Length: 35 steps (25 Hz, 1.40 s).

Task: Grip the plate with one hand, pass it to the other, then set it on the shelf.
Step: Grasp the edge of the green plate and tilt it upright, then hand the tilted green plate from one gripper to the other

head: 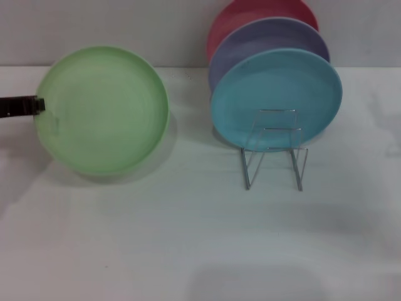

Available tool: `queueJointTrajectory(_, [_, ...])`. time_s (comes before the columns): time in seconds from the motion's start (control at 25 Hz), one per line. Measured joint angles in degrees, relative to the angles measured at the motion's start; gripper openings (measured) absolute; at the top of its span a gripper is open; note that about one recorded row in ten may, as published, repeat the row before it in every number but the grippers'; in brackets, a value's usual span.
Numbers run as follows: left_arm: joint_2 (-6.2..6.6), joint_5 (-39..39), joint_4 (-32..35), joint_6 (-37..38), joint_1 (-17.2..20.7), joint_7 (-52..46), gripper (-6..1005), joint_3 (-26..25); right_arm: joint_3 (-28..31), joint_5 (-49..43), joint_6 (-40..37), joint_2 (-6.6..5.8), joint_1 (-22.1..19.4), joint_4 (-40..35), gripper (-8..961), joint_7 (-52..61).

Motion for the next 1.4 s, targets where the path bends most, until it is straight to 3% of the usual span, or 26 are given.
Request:
queueJointTrajectory(0.12, [-0.16,-4.0,2.0,6.6,1.6,3.4,37,1.8,0.0,0.0,0.2,-0.04,0.0,0.0,717,0.0])
queueJointTrajectory(0.36, [-0.10,-9.6,4.4,23.9,5.2,8.1,40,10.1,0.0,0.0,0.3,0.09,0.2,0.0,716,0.0])
queueJointTrajectory(0.6, [0.01,-18.1,4.9,47.1,9.6,16.2,43,22.5,0.0,0.0,0.5,0.20,0.2,0.0,716,0.0])
queueJointTrajectory(0.92, [0.26,-18.3,7.4,77.7,12.5,17.0,46,41.4,0.0,0.0,1.3,0.35,-0.1,0.0,716,0.0])
queueJointTrajectory(1.04, [0.32,-15.5,10.6,86.9,12.1,12.9,47,46.5,0.0,0.0,1.9,0.36,-0.2,0.0,716,-0.1])
queueJointTrajectory(1.16, [0.22,-7.8,17.1,96.3,10.9,1.3,49,50.3,0.0,0.0,2.1,0.36,-0.1,0.0,716,-0.1])
queueJointTrajectory(1.28, [0.16,0.1,25.9,106.4,9.1,-13.1,50,52.1,-0.3,-0.2,2.1,0.37,0.0,0.0,716,-0.1])
queueJointTrajectory(1.4, [0.02,3.3,32.1,113.2,8.1,-22.0,51,52.6,-0.5,-0.4,2.1,0.53,-0.1,0.0,717,-0.2])
